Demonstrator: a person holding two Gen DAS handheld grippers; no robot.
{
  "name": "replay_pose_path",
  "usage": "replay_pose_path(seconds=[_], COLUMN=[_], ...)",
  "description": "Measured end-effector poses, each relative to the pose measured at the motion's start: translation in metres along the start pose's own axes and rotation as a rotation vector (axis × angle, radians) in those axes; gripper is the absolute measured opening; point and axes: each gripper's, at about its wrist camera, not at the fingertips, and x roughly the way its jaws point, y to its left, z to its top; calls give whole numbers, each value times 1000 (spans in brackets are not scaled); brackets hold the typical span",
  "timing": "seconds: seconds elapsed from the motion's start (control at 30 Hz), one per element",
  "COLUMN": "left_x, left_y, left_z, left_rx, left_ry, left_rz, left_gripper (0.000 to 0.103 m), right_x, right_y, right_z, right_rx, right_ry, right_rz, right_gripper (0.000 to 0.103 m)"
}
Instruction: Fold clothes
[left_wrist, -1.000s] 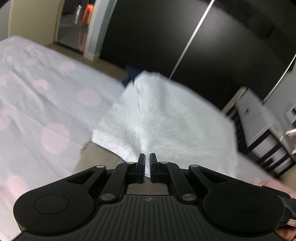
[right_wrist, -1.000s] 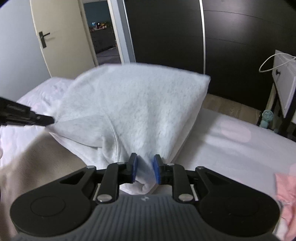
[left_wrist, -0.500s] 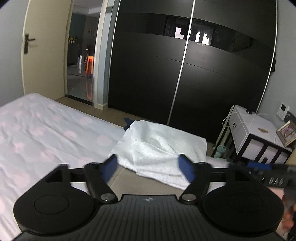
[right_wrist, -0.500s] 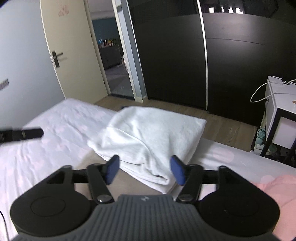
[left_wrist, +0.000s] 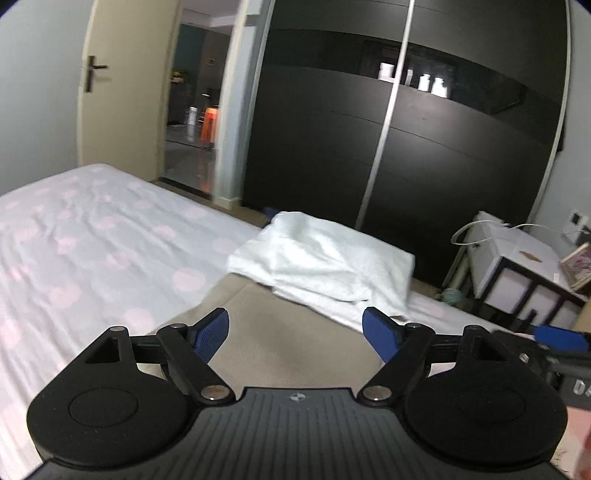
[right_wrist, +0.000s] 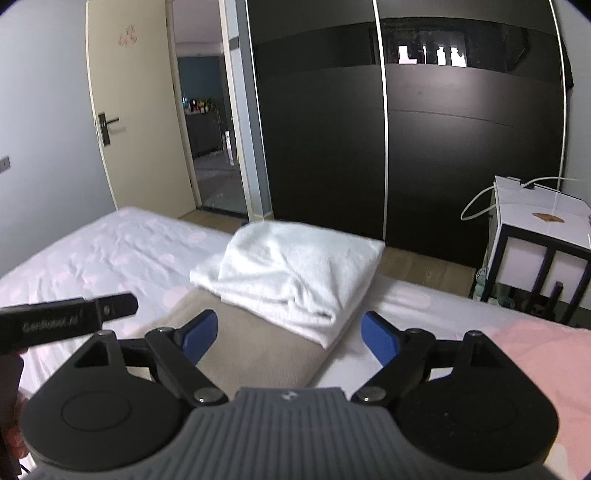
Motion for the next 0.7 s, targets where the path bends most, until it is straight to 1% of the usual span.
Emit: replay_pose_path(seconds=[0.03,0.1,0.3,0.43,0.5,0.6,0.7], left_x=[-2,-6,0,6,9,13,14], left_y=[-1,-1,6,1,-1,2,3], left_z=[-3,-7,-6,-6,-7,-9,-11], left_rx=[1,-10,-38,-19,-17,-40,-39], left_ry=[-12,-27,-18,-21,-8,8,7], left_rz=[27,48,-18,18,23,4,27], left_gripper=[80,80,80,81,81,81,81], right_x=[-1,-1,1,3,4,7,10], right_y=[1,3,11,12,12,13,15], right_z=[-3,-5,-9,-7,-6,-7,-8], right_rx=[-2,-11,-51,-61,-63,-68,-69], right_ry=[10,27,63,58,53,54,68], right_rz=[-1,-1,14,17,16,19,27], right_gripper=[87,87,87,87,87,87,87])
